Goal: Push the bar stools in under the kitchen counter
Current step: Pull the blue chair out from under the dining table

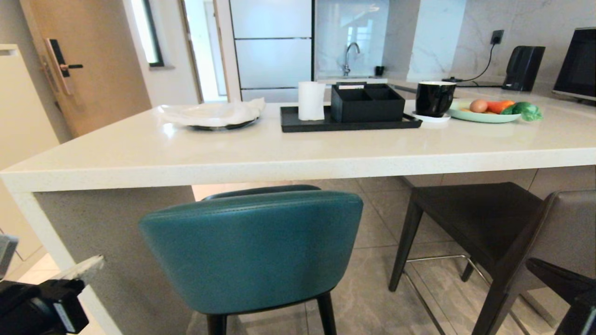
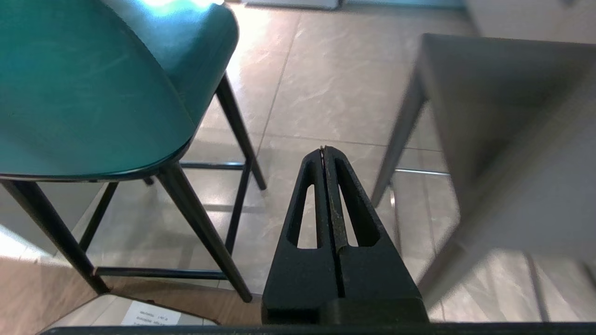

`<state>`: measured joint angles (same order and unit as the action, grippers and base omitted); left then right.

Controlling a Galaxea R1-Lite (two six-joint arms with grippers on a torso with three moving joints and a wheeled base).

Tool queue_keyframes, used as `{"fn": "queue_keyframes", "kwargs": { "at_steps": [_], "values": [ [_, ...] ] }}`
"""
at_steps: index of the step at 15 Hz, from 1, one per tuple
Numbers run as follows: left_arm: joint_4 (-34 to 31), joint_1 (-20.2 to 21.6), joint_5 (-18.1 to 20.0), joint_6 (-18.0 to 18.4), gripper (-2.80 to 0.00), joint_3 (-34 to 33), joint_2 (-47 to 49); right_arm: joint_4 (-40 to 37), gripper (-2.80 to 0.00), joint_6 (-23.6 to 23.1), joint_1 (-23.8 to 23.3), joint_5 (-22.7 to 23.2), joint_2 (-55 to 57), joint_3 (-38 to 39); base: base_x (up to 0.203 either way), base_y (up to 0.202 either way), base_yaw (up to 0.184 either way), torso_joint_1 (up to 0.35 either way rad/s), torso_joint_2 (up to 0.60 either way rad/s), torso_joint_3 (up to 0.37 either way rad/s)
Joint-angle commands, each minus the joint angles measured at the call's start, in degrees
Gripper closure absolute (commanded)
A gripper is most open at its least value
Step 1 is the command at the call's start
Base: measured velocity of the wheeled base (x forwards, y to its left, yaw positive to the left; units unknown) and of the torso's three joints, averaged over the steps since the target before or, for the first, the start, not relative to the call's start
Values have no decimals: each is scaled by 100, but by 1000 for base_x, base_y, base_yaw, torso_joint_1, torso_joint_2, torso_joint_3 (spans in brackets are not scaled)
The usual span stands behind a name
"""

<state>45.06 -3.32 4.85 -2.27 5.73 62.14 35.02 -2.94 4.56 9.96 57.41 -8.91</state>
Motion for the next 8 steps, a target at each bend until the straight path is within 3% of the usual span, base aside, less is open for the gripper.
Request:
{"fn": "queue_keyframes", "kwargs": {
  "at_steps": [1, 4, 8],
  "values": [
    [1458, -24, 137, 7, 0, -223, 1761, 1041, 0, -14, 277, -51, 1590, 95, 0, 0, 0, 0, 0, 0],
    [3095, -55, 395, 58, 0, -481, 3057, 2615, 0, 68, 1125, -497, 3077, 212, 0, 0, 0, 0, 0, 0],
    [4212, -125, 645, 81, 0, -542, 3890, 4652, 0, 299, 2214, -1272, 5021, 76, 0, 0, 0, 0, 0, 0]
  ]
}}
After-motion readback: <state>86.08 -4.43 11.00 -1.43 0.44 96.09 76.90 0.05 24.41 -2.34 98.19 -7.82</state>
